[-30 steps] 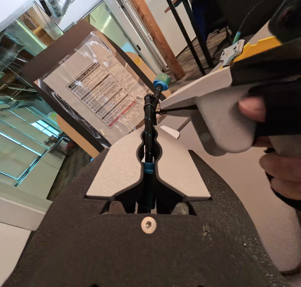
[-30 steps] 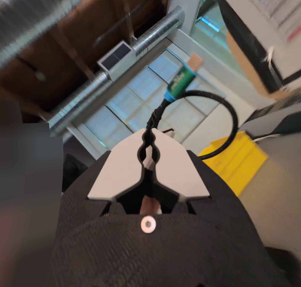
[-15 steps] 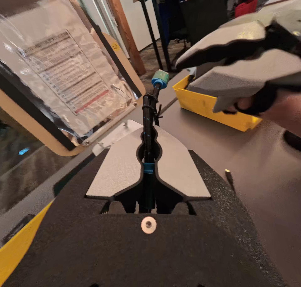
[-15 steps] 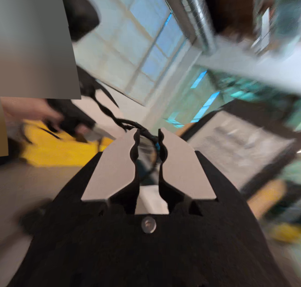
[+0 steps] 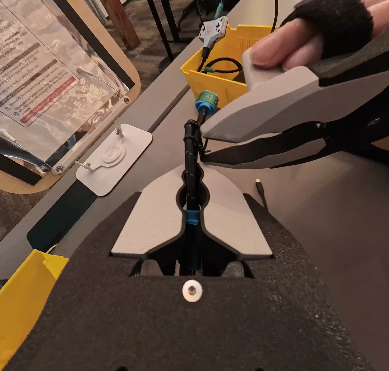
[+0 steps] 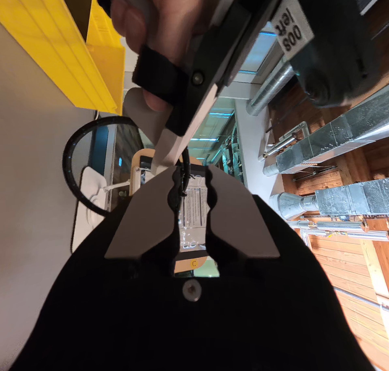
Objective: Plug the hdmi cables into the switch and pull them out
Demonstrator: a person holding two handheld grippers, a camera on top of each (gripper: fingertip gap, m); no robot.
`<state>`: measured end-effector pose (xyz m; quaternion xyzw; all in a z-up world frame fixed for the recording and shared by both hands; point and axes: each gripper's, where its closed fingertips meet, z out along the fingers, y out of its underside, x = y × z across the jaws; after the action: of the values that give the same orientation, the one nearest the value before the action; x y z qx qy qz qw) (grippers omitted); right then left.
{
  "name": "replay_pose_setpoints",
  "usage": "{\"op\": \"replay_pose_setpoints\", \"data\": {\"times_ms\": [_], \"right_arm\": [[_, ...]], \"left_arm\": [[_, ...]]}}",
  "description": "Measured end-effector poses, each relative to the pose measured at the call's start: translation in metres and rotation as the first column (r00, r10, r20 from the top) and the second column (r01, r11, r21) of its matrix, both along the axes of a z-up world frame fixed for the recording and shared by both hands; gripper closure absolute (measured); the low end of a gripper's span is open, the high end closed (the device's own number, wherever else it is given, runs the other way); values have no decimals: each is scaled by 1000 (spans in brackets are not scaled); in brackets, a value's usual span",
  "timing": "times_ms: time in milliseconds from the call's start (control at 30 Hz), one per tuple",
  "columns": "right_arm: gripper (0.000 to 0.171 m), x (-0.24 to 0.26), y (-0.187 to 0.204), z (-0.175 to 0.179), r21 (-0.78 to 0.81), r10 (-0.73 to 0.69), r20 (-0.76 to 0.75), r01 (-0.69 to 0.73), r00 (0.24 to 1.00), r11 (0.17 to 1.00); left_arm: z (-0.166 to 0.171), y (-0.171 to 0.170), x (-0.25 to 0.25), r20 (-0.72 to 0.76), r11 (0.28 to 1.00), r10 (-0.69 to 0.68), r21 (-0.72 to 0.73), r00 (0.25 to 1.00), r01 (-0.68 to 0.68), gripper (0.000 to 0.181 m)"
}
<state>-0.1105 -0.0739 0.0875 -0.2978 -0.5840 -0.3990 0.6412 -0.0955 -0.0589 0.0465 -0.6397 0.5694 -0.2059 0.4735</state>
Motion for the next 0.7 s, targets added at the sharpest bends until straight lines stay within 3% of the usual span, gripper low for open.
{"op": "replay_pose_setpoints", "data": {"times_ms": [133, 233, 333, 433, 500, 600, 700], "right_arm": [[170, 3, 6, -11, -78, -48, 34, 50, 998, 996], [171, 7, 12, -10, -127, -86, -7, 84, 996, 988], [171, 9, 13, -6, -209, -85, -108, 61, 990, 976], [171, 9, 12, 9, -287, -44, -326, -54, 944, 956], [171, 10, 9, 15, -302, -20, -387, -107, 922, 947], [171, 5, -7, 25, -160, 72, -327, -130, 942, 979], [149, 2, -4, 18, -125, 4, -216, -32, 976, 992]], "left_arm": [[-7, 5, 1, -41, 999, 27, 32, 999, -25, 177], [-6, 10, 0, -34, 997, 50, 57, 998, -48, 177], [2, 19, -4, -8, 990, 93, 103, 996, -92, 177], [17, 23, -7, 67, 984, 113, 132, 991, -121, 177], [23, 23, -10, 89, 980, 117, 151, 989, -130, 177], [28, 23, -12, 95, 976, 121, 171, 988, -136, 176], [27, 15, -8, 90, 981, 87, 165, 992, -101, 176]]}}
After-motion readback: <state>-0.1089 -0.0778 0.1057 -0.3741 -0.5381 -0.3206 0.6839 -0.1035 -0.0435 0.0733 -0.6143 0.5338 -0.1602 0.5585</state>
